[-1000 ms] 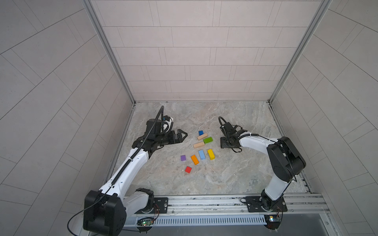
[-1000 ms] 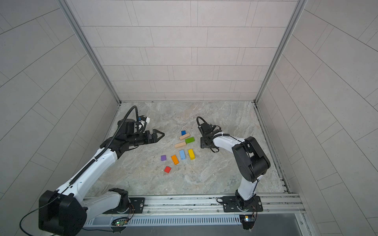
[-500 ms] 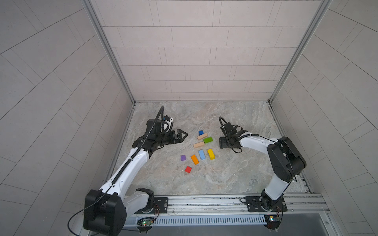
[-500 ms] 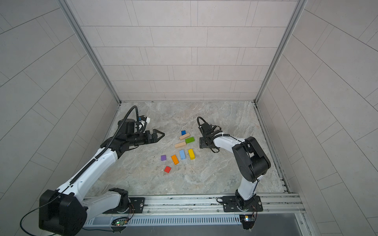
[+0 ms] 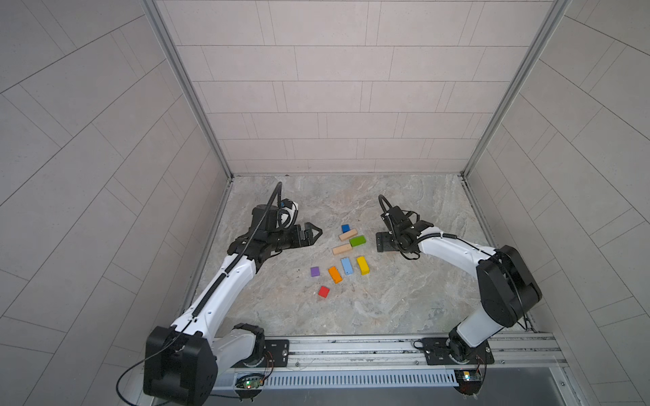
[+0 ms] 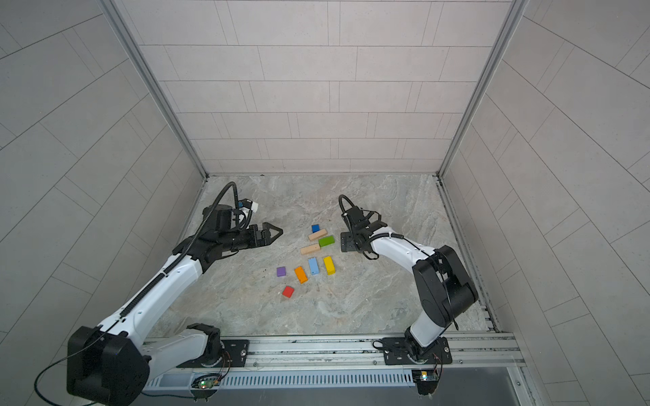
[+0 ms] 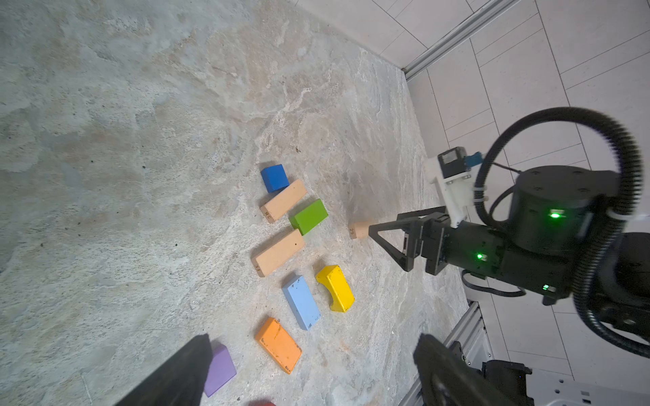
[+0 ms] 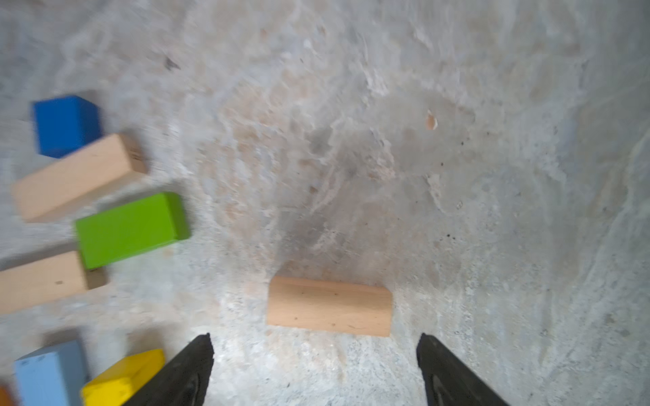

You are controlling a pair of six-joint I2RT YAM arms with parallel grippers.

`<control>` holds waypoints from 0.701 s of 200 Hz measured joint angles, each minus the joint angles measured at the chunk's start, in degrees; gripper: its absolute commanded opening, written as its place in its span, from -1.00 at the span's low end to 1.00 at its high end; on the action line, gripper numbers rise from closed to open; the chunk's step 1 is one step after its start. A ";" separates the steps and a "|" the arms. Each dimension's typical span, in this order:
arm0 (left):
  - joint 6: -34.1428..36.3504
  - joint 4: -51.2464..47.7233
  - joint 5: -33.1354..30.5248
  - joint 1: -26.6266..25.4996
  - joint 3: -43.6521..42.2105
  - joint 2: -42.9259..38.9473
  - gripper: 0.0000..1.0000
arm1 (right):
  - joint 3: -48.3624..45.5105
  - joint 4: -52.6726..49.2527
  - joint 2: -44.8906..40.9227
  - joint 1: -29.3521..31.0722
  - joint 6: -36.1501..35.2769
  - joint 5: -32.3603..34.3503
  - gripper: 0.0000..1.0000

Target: Build the wood block tower

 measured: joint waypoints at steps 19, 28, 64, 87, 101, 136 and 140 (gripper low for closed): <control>0.00 0.00 0.00 0.00 0.00 0.00 0.94 | 2.38 -0.50 -0.94 2.19 -0.63 -0.52 0.78; 0.00 0.00 0.00 0.00 0.00 0.00 0.94 | 3.34 -0.57 -0.94 3.34 -0.87 -0.72 0.77; -0.02 -0.04 0.37 0.00 0.00 0.00 0.94 | 6.56 -0.50 1.03 8.59 -0.72 -1.99 0.73; 0.11 -1.25 0.17 0.00 0.02 -0.11 0.94 | 9.55 0.02 5.60 11.82 0.55 -2.21 0.72; 0.70 -3.69 -0.63 0.00 0.13 -0.37 0.94 | 11.47 0.17 8.92 13.35 1.25 -2.21 0.71; 2.47 -8.92 -1.55 0.00 0.02 -3.41 0.95 | 14.21 0.35 15.39 16.13 2.29 -1.86 0.69; 2.47 -8.96 -1.51 0.00 -0.13 -3.98 0.96 | 14.36 0.44 15.98 16.31 2.40 -1.90 0.69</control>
